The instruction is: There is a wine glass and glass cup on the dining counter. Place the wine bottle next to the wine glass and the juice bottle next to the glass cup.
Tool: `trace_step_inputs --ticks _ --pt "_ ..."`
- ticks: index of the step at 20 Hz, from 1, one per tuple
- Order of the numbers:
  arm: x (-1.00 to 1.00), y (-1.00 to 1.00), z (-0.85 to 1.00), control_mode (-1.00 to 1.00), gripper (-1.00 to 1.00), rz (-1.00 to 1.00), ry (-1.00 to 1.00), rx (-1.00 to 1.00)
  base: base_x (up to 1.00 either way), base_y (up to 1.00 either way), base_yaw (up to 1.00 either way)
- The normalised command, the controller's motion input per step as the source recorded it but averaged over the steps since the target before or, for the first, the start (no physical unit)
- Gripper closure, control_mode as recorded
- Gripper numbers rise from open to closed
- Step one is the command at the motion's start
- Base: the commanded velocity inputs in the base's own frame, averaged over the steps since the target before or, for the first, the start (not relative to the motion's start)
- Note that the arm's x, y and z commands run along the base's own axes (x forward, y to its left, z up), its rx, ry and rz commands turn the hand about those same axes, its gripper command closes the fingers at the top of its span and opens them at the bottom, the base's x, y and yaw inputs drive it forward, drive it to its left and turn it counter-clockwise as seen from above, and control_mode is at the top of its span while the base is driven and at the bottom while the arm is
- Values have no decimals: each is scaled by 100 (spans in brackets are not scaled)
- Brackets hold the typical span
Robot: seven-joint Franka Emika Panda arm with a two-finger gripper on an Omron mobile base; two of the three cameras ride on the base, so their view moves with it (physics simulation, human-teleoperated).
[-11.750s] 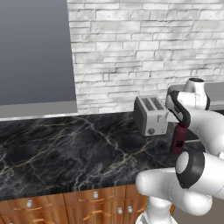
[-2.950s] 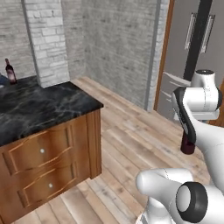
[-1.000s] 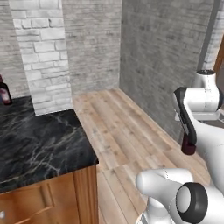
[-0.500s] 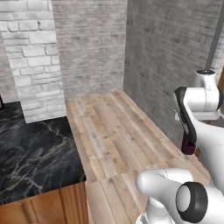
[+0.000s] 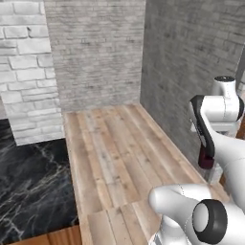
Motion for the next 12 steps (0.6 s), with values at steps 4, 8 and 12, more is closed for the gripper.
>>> trace_step_inputs --ticks 4,8,12 --pt "0 0 0 100 100 0 0 0 59 -43 8" --pt "0 0 0 100 100 0 0 0 62 -40 9" --pt "0 0 0 100 100 0 0 0 65 -38 10"
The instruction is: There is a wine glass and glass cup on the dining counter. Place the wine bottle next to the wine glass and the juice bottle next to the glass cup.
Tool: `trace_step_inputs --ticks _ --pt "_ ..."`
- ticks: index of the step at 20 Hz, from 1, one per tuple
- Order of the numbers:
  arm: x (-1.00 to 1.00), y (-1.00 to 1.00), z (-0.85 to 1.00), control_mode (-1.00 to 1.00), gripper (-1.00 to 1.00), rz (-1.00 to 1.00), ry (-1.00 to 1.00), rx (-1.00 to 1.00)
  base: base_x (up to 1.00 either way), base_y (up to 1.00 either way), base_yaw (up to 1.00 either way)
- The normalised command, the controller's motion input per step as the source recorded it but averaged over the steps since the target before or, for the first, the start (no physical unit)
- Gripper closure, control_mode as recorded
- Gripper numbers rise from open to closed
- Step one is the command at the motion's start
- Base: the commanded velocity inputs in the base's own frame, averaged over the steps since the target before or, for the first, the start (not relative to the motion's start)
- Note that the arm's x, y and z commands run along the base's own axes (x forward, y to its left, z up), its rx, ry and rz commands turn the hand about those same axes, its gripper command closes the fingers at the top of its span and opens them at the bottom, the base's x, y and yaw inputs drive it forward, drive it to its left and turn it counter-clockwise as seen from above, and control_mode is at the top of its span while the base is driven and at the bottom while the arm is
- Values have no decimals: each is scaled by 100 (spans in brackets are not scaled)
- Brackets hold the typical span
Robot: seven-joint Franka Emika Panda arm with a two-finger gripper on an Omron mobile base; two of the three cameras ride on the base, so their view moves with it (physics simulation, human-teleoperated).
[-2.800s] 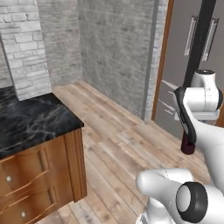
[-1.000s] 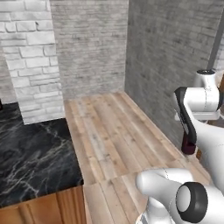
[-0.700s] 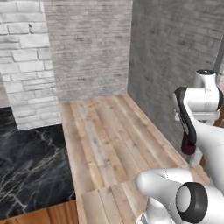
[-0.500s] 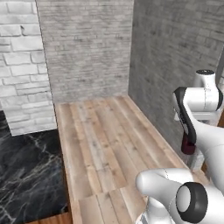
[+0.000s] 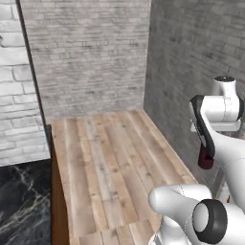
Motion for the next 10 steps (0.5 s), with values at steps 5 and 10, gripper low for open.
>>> trace_step_inputs --ticks 5,10 --pt "0 0 0 100 100 0 0 0 69 -36 10" --pt "0 0 0 100 100 0 0 0 73 -34 10"
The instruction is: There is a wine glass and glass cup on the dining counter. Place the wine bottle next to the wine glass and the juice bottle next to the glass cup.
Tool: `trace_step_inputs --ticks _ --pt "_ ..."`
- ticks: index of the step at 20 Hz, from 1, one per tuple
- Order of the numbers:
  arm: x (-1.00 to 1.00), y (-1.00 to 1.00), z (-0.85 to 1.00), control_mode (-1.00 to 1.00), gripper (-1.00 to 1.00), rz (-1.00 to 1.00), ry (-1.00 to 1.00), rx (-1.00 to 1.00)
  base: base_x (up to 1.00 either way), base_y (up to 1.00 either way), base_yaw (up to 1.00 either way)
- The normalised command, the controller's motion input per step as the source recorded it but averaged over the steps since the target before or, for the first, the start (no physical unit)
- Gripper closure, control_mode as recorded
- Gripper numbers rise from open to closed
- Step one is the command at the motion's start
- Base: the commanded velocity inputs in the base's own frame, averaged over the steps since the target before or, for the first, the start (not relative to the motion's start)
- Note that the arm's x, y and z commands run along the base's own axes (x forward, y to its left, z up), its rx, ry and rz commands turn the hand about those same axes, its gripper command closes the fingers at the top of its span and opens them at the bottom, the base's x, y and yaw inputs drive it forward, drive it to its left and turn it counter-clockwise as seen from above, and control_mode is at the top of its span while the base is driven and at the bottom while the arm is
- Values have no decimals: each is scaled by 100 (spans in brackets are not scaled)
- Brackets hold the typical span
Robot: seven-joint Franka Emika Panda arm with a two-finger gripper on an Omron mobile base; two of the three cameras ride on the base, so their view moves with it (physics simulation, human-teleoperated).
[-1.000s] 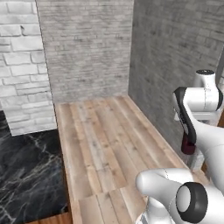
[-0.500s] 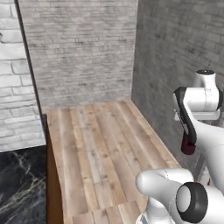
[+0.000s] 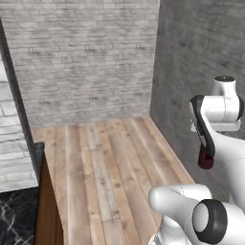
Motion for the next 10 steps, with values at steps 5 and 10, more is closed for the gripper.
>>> trace_step_inputs --ticks 5,10 --pt "0 0 0 100 100 0 0 0 73 -34 9" --pt "0 0 0 100 100 0 0 0 73 -34 10"
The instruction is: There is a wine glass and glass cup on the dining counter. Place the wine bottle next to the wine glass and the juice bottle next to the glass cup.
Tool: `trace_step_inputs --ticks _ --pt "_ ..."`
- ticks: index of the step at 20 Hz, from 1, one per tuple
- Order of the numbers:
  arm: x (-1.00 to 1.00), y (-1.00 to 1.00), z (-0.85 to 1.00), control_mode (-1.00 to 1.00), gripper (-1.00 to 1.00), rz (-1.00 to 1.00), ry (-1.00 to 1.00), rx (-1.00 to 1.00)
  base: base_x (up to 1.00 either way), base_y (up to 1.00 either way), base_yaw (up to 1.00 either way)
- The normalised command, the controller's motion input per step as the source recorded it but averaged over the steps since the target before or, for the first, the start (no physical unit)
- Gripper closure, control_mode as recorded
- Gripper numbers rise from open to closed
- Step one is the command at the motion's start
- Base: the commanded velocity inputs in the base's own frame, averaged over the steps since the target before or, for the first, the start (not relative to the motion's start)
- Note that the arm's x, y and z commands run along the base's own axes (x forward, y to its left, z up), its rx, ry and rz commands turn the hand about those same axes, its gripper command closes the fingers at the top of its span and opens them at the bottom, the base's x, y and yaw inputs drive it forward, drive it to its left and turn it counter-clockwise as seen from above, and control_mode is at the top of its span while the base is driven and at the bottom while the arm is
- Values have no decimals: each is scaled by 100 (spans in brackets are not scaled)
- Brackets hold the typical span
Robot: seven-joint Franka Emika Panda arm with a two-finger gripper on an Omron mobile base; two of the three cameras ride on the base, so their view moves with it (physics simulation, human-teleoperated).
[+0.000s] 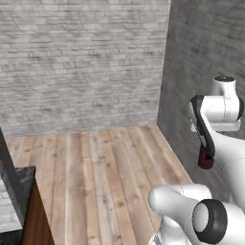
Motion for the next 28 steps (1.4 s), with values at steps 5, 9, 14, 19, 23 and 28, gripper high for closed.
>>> trace_step_inputs --ticks 5,9,14,19,23,28 --pt "0 0 0 100 100 0 0 0 73 -32 13" --pt "0 0 0 100 100 0 0 0 72 -30 16" --pt "0 0 0 100 100 0 0 0 73 -29 16" --pt "0 0 0 100 100 0 0 0 73 -28 17" --pt "0 0 0 100 100 0 0 0 73 -23 24" --pt "0 0 0 100 100 0 0 0 72 -18 30"
